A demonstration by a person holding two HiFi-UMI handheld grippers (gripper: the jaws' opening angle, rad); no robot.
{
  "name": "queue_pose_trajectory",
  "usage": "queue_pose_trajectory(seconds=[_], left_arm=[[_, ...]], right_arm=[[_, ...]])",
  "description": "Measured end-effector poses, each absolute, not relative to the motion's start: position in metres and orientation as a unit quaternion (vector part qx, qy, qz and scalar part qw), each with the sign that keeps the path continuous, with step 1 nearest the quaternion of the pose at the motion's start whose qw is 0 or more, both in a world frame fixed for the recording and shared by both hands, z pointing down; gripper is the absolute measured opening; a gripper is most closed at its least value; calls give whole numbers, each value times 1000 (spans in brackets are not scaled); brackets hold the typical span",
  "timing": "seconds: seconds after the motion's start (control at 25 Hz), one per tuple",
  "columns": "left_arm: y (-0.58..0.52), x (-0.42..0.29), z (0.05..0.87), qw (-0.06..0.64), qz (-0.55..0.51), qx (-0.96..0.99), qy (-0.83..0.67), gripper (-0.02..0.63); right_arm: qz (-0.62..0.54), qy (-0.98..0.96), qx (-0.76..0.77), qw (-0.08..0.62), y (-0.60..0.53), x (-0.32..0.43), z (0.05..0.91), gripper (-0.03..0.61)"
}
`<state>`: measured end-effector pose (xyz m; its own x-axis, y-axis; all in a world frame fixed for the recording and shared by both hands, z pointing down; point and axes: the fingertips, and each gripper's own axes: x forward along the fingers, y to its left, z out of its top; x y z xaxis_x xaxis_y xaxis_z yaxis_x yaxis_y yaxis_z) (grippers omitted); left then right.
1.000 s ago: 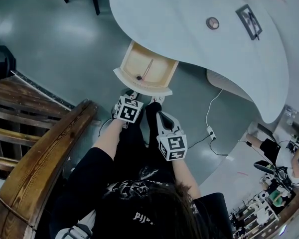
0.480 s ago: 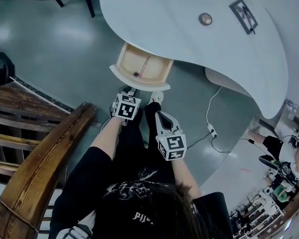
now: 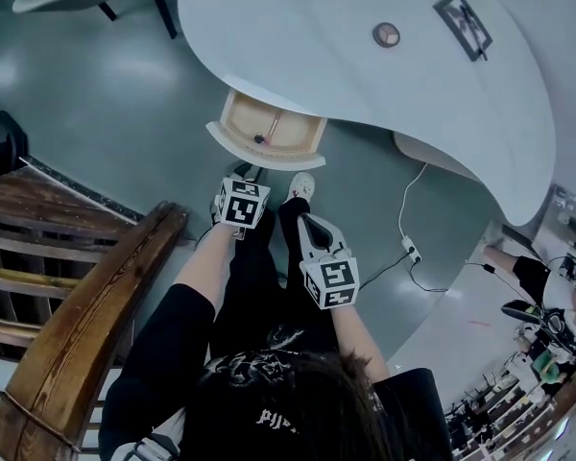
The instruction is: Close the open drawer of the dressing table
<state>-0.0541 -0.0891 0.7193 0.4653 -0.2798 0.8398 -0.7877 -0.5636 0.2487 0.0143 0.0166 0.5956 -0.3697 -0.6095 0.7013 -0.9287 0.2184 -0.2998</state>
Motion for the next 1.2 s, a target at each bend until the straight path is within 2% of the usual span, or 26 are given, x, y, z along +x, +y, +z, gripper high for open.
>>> queue_pose_trajectory(seconds=[1.0, 1.2], left_arm=[[-135, -29, 717, 304, 392, 798, -342, 114], [-140, -25, 718, 304, 393, 796, -346, 114]], right_arm=[[364, -748, 510, 220, -1, 16, 601, 26], [372, -726, 544, 196, -9, 33, 599, 26]])
